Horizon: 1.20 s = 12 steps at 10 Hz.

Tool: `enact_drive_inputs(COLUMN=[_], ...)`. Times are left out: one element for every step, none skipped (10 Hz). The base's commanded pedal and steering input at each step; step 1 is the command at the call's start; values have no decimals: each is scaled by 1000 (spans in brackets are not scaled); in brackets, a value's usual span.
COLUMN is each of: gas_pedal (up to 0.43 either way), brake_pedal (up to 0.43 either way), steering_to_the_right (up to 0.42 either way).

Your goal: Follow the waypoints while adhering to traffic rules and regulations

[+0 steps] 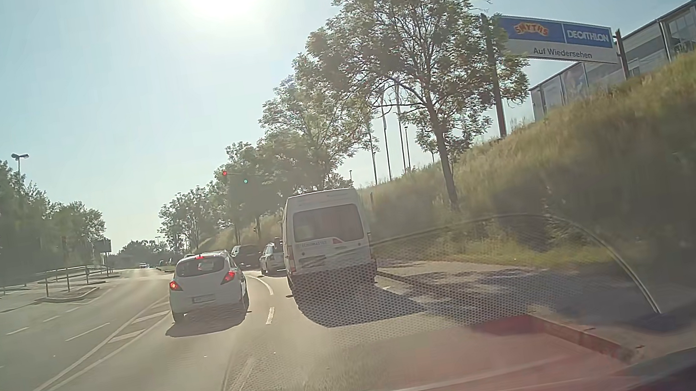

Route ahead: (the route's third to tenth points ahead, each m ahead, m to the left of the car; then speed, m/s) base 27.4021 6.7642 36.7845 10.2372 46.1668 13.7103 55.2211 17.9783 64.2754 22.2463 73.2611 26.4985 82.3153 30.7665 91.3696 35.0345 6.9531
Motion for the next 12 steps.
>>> enact_drive_inputs(gas_pedal=[268, 260, 260, 228, 177, 177, 177, 157, 157, 157, 157, 157], brake_pedal=[0, 0, 0, 0, 0, 0, 0, 0, 0, 0, 0, 0], steering_to_the_right=[-60, -58, -55, -53, -53, -53, -53, -50, -45, -43, -45, -45])
